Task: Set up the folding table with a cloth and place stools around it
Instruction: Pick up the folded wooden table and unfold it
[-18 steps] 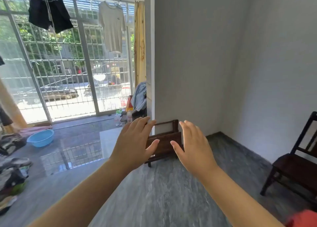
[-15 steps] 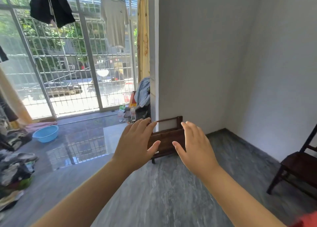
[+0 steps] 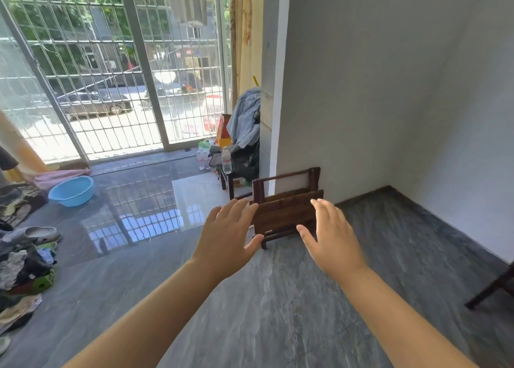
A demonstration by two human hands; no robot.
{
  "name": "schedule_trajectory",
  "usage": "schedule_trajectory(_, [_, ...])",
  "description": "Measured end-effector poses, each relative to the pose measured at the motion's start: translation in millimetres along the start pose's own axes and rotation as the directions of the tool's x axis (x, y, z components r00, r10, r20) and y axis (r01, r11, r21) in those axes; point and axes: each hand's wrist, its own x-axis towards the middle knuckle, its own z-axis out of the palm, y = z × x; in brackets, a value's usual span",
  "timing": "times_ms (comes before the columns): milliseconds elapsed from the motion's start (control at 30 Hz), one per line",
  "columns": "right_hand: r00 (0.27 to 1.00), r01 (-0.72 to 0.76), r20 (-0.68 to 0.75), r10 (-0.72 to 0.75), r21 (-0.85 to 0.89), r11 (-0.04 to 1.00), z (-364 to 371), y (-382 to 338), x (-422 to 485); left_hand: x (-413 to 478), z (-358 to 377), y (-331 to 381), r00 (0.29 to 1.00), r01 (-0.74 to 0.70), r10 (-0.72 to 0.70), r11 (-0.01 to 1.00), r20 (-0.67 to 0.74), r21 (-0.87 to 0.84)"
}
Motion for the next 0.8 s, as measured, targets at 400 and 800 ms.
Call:
schedule_trajectory(400, [0.993,-0.093,0.083,0.088,0.066,0.993,100,37,147,124,105,-71,0.985,0.006,-0.006,1.000,0.172,0.001])
schedule_trajectory(800, [0.964,-0.166,0.231,0.134,0.126,0.978,245,184,407,362,308,-109,0.933,0.095,-0.091,0.996,0.348,0.005])
